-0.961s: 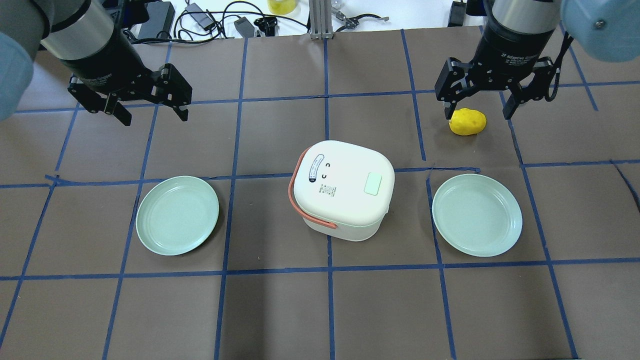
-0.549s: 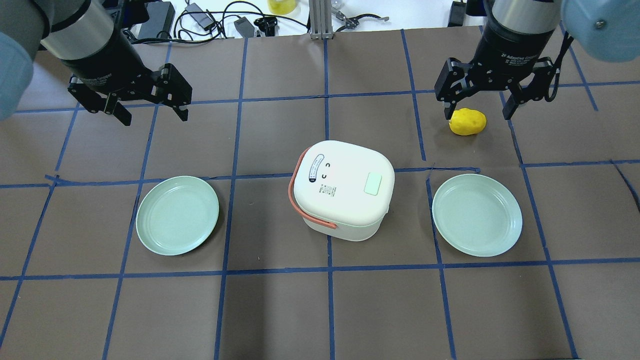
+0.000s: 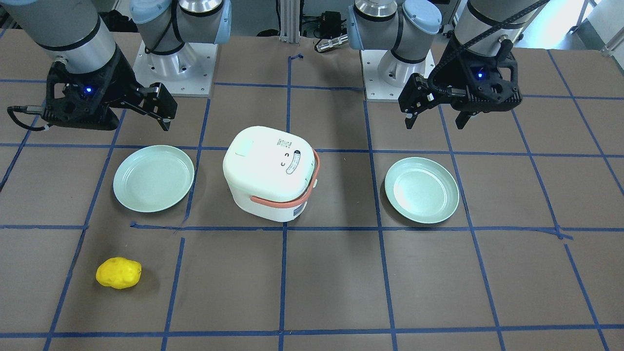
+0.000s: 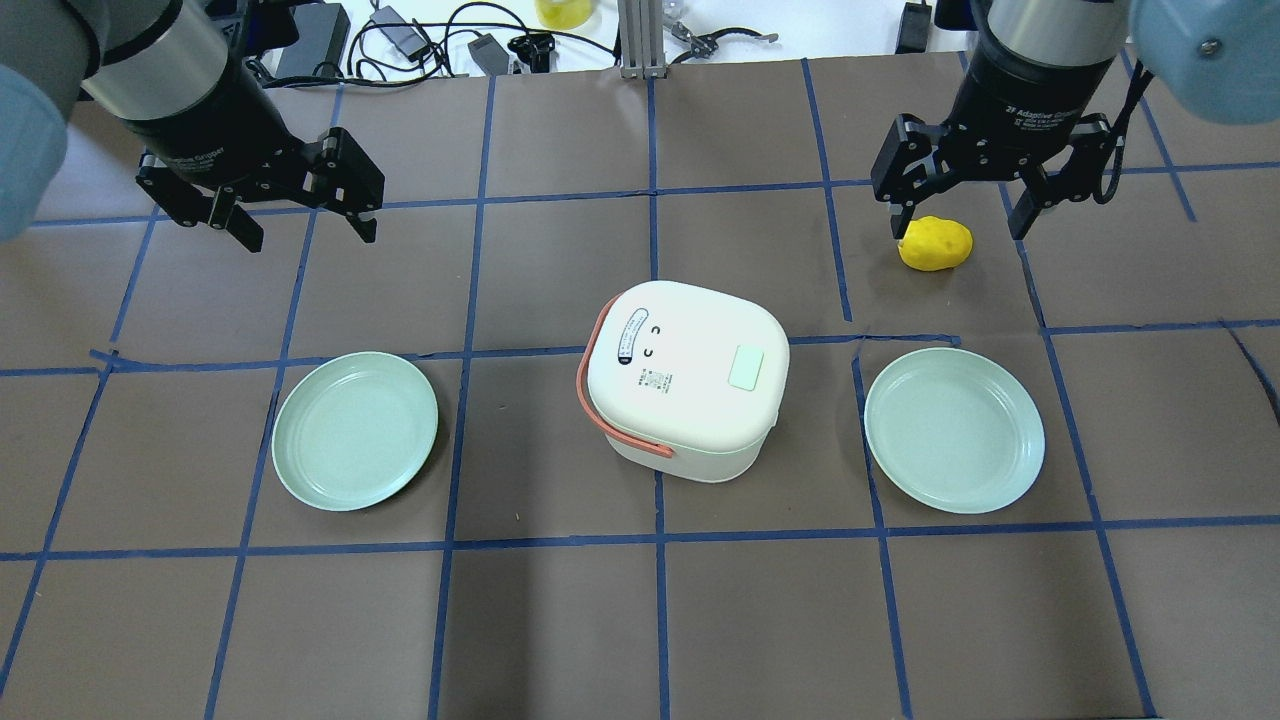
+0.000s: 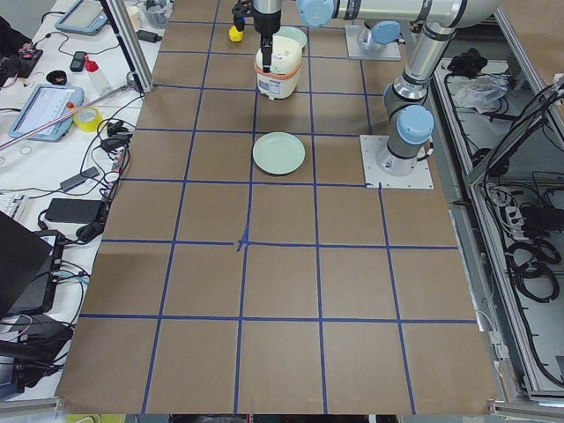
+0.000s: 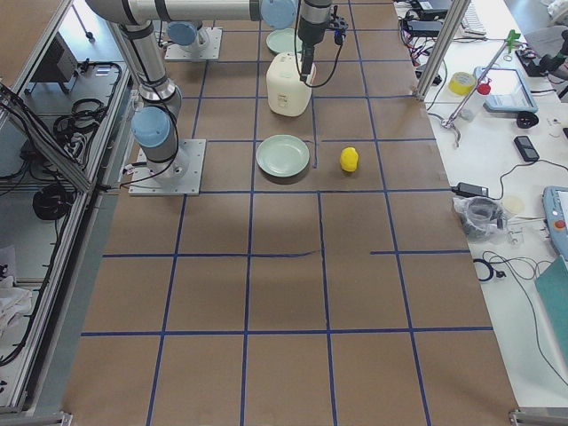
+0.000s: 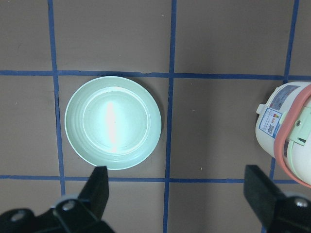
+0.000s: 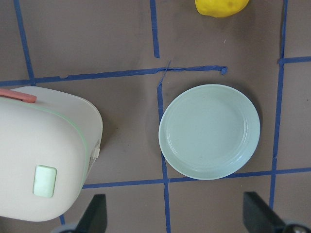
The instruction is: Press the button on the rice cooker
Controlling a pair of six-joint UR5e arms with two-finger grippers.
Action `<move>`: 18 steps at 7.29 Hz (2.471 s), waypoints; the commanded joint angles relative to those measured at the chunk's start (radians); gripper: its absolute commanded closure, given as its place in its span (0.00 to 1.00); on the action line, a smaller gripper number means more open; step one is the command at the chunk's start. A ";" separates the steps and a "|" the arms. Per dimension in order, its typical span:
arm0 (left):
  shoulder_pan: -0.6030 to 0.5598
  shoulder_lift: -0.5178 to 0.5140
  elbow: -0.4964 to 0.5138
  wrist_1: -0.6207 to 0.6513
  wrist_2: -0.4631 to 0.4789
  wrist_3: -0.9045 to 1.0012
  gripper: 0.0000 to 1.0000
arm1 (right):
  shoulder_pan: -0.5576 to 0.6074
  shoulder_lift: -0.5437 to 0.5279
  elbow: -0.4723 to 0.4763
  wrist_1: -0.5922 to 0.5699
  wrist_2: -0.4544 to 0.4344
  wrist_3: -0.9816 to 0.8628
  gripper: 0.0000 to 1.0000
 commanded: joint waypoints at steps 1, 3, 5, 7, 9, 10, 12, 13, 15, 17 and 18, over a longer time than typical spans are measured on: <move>0.000 0.000 0.001 0.000 0.000 0.000 0.00 | 0.001 -0.002 -0.001 -0.007 0.003 0.004 0.03; 0.000 0.000 -0.001 0.000 0.000 0.000 0.00 | 0.008 -0.005 -0.005 -0.009 0.006 0.010 0.23; 0.000 0.000 0.001 0.000 0.000 0.000 0.00 | 0.012 -0.005 0.006 -0.002 0.102 0.092 0.84; 0.000 0.000 0.001 0.000 0.000 0.000 0.00 | 0.052 0.007 0.015 0.005 0.150 0.204 1.00; 0.000 0.000 0.001 0.000 0.000 0.000 0.00 | 0.130 0.029 0.072 -0.042 0.155 0.270 1.00; 0.000 0.000 0.001 0.000 0.000 0.000 0.00 | 0.153 0.037 0.112 -0.100 0.155 0.313 1.00; 0.000 0.000 0.001 0.000 0.000 0.000 0.00 | 0.187 0.044 0.188 -0.202 0.156 0.346 1.00; 0.000 0.000 0.001 0.000 0.000 0.000 0.00 | 0.202 0.046 0.216 -0.228 0.158 0.350 1.00; 0.000 0.000 -0.001 0.000 0.000 0.000 0.00 | 0.224 0.060 0.227 -0.242 0.170 0.352 1.00; 0.000 0.000 0.001 0.000 0.000 0.000 0.00 | 0.224 0.067 0.229 -0.242 0.171 0.350 1.00; 0.000 0.000 0.001 0.000 0.000 0.000 0.00 | 0.224 0.070 0.229 -0.245 0.196 0.350 1.00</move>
